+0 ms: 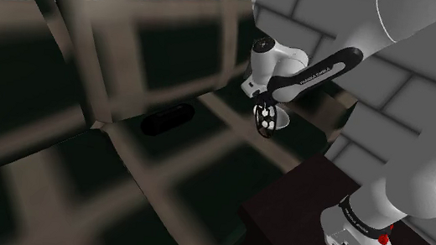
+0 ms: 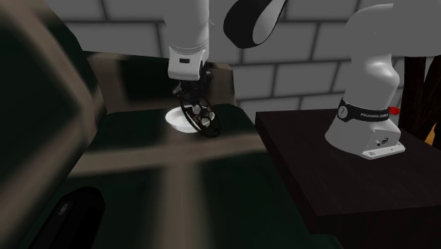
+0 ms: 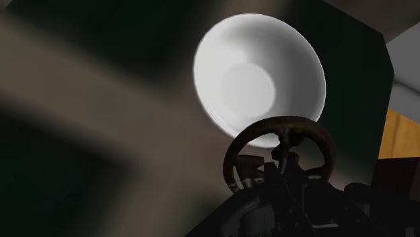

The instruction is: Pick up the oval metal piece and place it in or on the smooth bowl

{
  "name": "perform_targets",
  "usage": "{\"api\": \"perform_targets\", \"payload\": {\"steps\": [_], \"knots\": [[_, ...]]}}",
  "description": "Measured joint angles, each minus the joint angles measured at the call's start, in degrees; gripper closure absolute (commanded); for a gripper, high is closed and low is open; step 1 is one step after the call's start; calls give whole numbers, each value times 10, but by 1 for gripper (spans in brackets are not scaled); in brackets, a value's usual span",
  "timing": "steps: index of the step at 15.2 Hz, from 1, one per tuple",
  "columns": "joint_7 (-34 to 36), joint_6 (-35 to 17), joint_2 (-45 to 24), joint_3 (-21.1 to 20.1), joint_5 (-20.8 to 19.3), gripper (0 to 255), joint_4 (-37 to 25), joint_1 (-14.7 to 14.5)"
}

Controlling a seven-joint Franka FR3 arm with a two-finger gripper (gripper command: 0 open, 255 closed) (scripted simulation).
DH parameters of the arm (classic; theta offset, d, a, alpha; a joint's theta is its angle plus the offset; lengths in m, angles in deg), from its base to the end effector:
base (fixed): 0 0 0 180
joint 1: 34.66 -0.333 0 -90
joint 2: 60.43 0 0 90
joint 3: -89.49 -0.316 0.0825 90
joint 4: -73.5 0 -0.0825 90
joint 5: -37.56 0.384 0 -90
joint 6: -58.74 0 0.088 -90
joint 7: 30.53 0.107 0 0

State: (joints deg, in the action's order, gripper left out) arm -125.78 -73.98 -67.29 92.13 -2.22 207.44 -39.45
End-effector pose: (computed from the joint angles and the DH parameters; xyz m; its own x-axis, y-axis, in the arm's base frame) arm 0.5019 0.0066 0.2760 -0.6001 0.7012 -0.3848 0.7998 0.5317 -0.2785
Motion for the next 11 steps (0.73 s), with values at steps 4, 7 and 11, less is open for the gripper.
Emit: {"api": "perform_targets", "payload": {"steps": [4,7,11], "knots": [[-20,24,24,-3,15,255,-4,-1],[-52,20,25,12,14,255,-15,15],[-105,9,7,35,16,255,-49,43]]}}
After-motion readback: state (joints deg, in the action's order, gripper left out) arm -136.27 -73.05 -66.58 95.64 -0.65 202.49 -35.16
